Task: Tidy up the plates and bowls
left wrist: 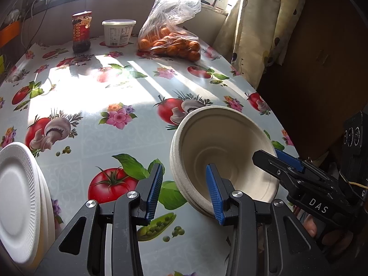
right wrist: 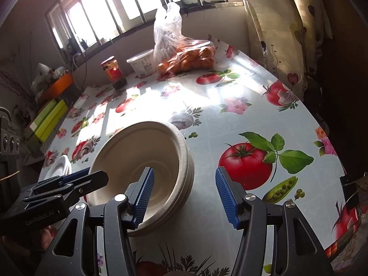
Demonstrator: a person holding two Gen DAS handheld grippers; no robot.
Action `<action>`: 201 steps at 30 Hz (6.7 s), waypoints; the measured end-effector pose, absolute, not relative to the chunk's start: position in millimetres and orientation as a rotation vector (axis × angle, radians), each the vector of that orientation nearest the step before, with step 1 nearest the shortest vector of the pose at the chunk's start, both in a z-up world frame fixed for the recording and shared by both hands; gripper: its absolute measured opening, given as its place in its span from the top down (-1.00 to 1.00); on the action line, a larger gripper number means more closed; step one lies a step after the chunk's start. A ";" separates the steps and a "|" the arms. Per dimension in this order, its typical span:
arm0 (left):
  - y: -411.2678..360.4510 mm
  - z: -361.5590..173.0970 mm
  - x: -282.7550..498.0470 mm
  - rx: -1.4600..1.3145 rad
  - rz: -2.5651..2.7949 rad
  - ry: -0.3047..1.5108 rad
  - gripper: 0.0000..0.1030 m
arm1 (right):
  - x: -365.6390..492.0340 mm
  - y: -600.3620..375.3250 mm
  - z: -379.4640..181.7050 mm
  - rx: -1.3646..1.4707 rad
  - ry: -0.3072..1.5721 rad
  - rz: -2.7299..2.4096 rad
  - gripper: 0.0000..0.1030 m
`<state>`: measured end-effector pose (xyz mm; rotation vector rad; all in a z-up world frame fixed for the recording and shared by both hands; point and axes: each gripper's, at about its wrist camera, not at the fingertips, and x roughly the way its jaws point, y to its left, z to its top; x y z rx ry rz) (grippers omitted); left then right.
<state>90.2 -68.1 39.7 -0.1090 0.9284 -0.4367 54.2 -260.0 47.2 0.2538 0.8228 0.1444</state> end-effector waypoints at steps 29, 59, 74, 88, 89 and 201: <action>-68.5 35.0 90.7 -0.123 -0.431 0.955 0.22 | 56.8 -255.8 45.1 0.247 0.831 0.160 0.30; -66.7 39.8 89.4 -0.137 -0.417 0.954 0.44 | 55.8 -253.9 43.1 0.240 0.829 0.173 0.47; -50.1 53.9 82.5 -0.170 -0.377 0.928 0.44 | 55.3 -238.7 57.1 0.208 0.816 0.206 0.47; -15.8 65.3 73.0 -0.204 -0.312 0.894 0.44 | 60.2 -204.5 70.4 0.157 0.813 0.280 0.47; -13.1 66.3 71.3 -0.207 -0.308 0.890 0.44 | 60.5 -201.9 71.0 0.154 0.812 0.284 0.47; 175.0 59.1 22.7 -0.296 0.101 0.866 0.25 | 78.6 14.8 72.1 -0.011 0.870 0.658 -0.07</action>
